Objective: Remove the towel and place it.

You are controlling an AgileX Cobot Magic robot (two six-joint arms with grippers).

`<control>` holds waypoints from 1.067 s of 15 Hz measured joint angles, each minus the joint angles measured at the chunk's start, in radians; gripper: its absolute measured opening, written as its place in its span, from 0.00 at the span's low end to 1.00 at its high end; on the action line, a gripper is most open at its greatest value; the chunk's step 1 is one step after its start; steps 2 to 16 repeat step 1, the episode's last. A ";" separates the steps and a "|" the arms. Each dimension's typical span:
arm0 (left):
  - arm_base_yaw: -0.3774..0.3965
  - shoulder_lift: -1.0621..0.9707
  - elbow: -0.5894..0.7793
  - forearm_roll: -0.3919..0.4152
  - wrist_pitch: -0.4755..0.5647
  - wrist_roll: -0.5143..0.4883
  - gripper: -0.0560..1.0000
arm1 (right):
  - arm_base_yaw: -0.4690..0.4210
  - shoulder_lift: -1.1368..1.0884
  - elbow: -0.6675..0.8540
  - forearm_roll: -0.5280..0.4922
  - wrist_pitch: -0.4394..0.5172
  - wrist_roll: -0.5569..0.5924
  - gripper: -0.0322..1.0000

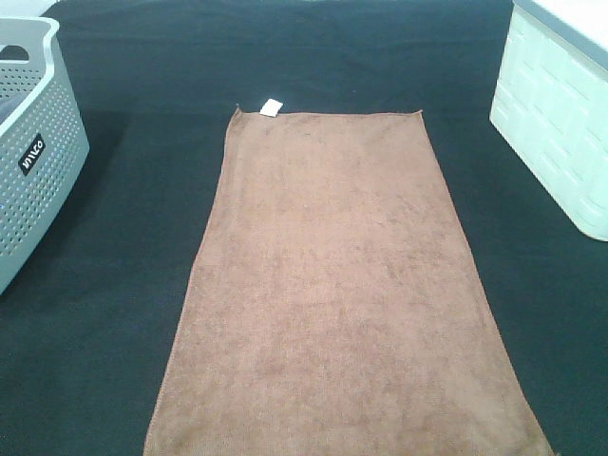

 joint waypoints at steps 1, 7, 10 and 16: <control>0.000 0.000 0.000 -0.006 0.000 0.000 0.87 | 0.000 0.000 0.000 0.000 0.000 0.000 0.75; 0.000 0.000 0.000 -0.006 0.000 0.000 0.87 | 0.000 0.000 0.000 0.000 0.000 0.000 0.75; 0.000 0.000 0.000 -0.006 0.000 0.000 0.87 | 0.000 0.000 0.000 0.000 0.000 0.000 0.75; 0.000 0.000 0.000 -0.006 0.000 0.000 0.87 | 0.000 0.000 0.000 0.000 0.000 0.000 0.75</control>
